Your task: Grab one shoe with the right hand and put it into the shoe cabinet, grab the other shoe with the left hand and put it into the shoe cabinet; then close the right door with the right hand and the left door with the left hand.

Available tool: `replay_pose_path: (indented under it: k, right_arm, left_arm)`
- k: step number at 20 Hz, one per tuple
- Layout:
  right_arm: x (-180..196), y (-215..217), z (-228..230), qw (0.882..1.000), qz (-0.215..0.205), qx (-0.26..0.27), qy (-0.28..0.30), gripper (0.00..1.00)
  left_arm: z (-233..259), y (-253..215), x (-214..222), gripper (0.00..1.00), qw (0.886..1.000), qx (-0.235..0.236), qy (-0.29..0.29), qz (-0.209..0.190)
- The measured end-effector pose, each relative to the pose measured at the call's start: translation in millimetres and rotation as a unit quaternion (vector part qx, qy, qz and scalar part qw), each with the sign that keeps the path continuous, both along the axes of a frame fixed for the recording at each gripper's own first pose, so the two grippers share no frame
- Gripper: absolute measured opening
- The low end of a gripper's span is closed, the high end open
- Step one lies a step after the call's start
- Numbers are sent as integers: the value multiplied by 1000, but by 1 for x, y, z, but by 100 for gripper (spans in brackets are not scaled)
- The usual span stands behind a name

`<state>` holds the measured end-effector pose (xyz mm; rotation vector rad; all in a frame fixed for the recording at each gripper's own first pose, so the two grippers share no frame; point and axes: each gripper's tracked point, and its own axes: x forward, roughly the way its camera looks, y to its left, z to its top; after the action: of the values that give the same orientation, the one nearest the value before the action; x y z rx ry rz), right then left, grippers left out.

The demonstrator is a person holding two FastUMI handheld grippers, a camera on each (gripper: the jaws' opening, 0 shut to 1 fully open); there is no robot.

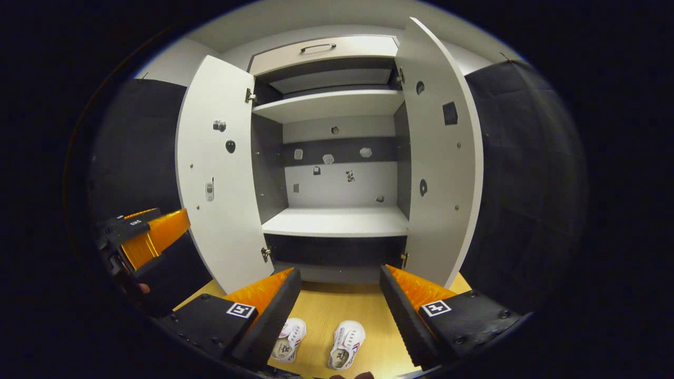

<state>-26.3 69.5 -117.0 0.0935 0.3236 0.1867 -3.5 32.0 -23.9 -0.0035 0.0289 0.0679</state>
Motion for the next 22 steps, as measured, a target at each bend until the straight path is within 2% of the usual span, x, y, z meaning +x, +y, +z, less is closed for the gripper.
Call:
replay_pose_path:
  k: [5, 10, 12, 13, 14, 15, 16, 17, 22]
  right_arm:
    - [-25, 13, -93, 995, 14, 8, 103, 99]
    - [-45, 19, -188, 979, 13, 15, 204, 99]
    - [-49, 21, -228, 969, 6, 19, 245, 92]
    - [-51, 21, -245, 965, 3, 20, 260, 80]
    - [-53, 24, -262, 961, -1, 23, 276, 77]
    - [-53, 24, -276, 957, -7, 28, 290, 62]
    - [-55, 25, -291, 952, -14, 35, 305, 55]
    - [-55, 25, -303, 949, -21, 39, 313, 61]
    - [-45, 27, -359, 938, -44, 14, 343, 61]
  left_arm:
    - [-21, 11, -3, 95, 1000, -3, 15, 13]
    - [-38, 24, -9, 95, 999, -11, 25, 21]
    - [-43, 30, -8, 95, 999, -10, 29, 25]
    - [-45, 33, -8, 95, 999, -9, 30, 27]
    - [-49, 36, -8, 95, 999, -8, 33, 28]
    - [-52, 39, -8, 95, 999, -9, 36, 29]
    - [-55, 41, -8, 95, 999, -11, 38, 29]
    - [-57, 42, -8, 95, 999, -13, 42, 29]
    - [-72, 59, -10, 95, 998, -8, 57, 35]
